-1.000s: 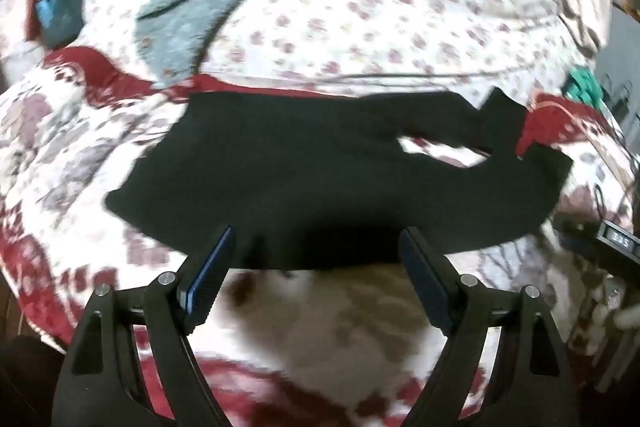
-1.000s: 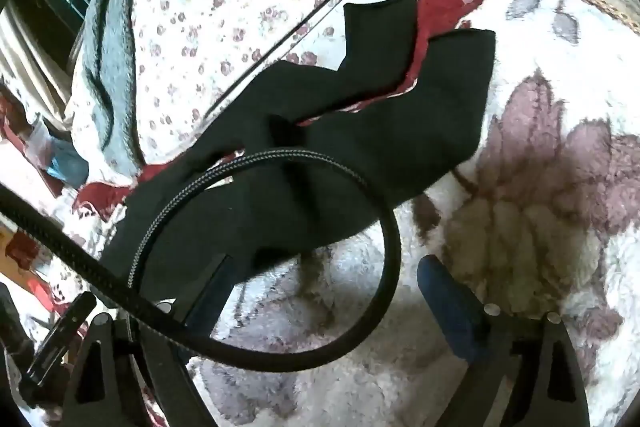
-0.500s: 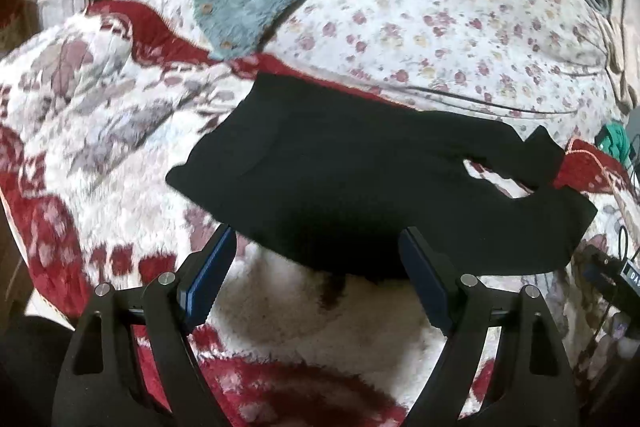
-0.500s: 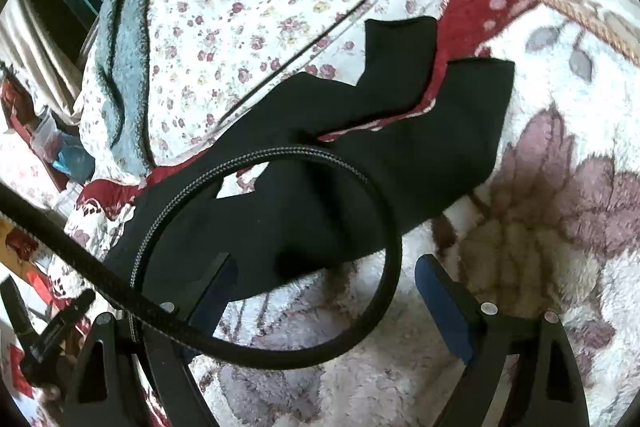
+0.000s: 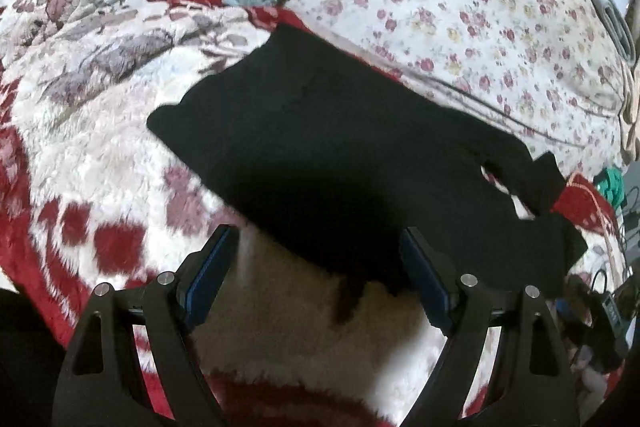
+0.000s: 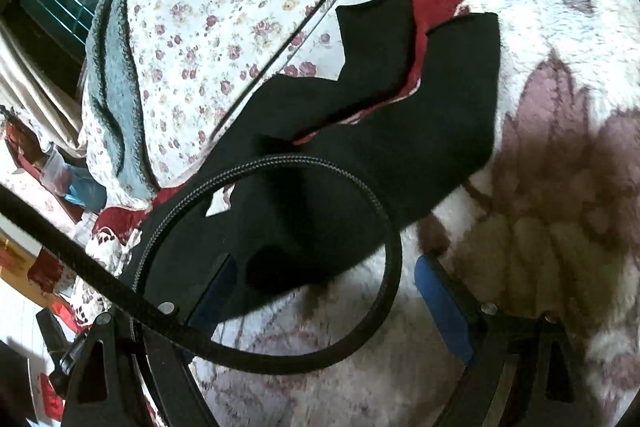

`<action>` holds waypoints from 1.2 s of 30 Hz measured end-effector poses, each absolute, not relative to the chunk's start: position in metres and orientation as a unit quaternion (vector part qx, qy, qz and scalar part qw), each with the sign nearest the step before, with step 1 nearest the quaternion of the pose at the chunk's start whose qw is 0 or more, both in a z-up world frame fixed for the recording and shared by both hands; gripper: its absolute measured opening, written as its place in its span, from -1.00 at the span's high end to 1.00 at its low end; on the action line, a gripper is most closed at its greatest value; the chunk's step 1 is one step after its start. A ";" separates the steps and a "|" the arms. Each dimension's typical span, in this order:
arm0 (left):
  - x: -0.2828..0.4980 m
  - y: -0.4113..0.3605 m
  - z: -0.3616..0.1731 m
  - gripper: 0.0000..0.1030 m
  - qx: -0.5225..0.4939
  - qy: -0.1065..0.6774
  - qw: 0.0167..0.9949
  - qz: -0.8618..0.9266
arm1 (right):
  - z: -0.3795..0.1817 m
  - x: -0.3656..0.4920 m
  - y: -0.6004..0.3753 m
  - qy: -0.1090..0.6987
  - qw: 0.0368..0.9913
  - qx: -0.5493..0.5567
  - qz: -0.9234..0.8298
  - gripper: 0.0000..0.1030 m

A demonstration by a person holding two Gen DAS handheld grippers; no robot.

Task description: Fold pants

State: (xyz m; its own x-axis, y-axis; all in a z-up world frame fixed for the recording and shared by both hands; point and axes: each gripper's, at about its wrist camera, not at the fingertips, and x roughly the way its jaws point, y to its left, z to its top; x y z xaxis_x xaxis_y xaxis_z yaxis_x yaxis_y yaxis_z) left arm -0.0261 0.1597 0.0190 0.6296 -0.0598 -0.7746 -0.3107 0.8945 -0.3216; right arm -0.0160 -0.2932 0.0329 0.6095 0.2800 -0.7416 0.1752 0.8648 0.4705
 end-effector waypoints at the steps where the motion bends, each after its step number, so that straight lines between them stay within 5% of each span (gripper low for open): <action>1: -0.022 0.160 0.019 -0.63 -0.218 0.423 0.877 0.070 | 0.032 -0.014 -0.294 0.437 0.861 0.259 0.031 -0.74; 7: 0.004 0.155 0.020 -0.63 -0.212 0.423 0.878 0.077 | 0.028 0.003 -0.305 0.415 0.865 0.281 0.037 -0.69; 11: 0.017 0.154 0.020 -0.63 -0.214 0.426 0.876 0.075 | 0.021 0.013 -0.314 0.414 0.860 0.297 0.021 0.01; 12: 0.018 0.155 0.020 -0.41 -0.215 0.427 0.875 0.074 | 0.021 0.015 -0.315 0.413 0.860 0.300 0.020 0.24; 13: 0.018 0.156 0.021 0.15 -0.213 0.423 0.877 0.077 | 0.021 0.015 -0.315 0.413 0.859 0.301 0.020 0.34; 14: 0.019 0.158 0.020 0.41 -0.211 0.427 0.876 0.077 | 0.021 0.015 -0.315 0.413 0.859 0.301 0.023 0.46; 18: 0.018 0.162 0.021 0.73 -0.220 0.431 0.873 0.061 | 0.025 0.013 -0.310 0.410 0.865 0.289 0.035 0.75; 36: -0.029 0.238 0.076 0.81 -0.169 0.389 0.899 0.108 | 0.059 -0.046 -0.229 0.446 0.851 0.245 0.133 0.86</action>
State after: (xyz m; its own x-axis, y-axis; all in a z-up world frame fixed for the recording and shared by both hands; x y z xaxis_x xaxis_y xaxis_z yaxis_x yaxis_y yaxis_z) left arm -0.0287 0.2376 0.0756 0.6746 0.0622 -0.7355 -0.3251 0.9196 -0.2204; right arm -0.0462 -0.2291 0.0590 0.5668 0.4443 -0.6938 -0.0078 0.8449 0.5348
